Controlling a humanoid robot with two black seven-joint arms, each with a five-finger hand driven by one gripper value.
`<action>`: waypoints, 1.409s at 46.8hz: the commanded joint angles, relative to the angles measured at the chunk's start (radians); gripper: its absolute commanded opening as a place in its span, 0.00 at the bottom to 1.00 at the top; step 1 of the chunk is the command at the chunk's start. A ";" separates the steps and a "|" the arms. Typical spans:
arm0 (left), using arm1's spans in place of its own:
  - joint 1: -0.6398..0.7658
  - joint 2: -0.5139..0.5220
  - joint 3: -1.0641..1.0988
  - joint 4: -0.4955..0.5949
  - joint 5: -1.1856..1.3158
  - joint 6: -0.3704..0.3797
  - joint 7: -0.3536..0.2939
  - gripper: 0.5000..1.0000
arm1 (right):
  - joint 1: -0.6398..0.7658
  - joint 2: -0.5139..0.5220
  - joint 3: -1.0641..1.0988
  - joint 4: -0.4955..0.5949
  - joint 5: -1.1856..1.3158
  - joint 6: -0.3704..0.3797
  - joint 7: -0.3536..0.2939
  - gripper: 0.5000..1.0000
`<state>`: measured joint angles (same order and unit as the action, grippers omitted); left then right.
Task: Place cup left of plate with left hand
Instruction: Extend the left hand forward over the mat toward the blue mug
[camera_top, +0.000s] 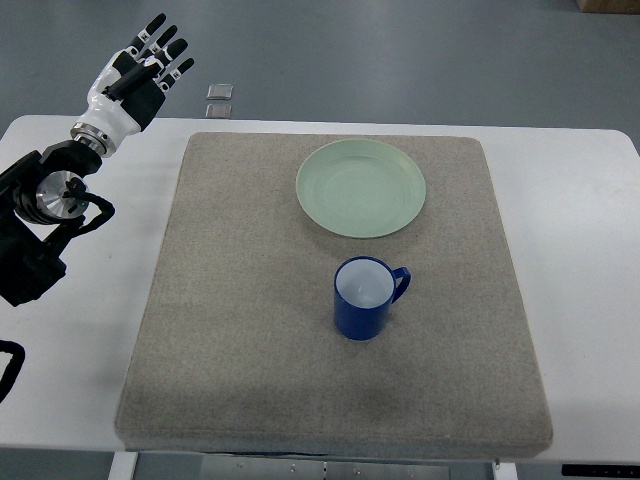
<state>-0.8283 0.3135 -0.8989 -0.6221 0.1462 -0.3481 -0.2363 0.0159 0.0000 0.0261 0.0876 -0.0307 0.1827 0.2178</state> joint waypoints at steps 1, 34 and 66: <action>0.000 -0.001 -0.002 0.001 0.000 0.000 0.000 1.00 | 0.001 0.000 0.000 0.001 0.000 0.000 0.000 0.86; 0.002 -0.014 -0.006 -0.001 -0.002 0.015 -0.003 1.00 | -0.001 0.000 0.000 0.000 0.000 0.000 0.000 0.86; 0.002 0.024 0.233 -0.071 0.015 -0.023 0.005 1.00 | -0.001 0.000 0.000 0.000 0.000 0.000 0.000 0.86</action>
<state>-0.8248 0.3178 -0.7348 -0.6614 0.1612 -0.3559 -0.2316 0.0157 0.0000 0.0261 0.0875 -0.0307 0.1824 0.2178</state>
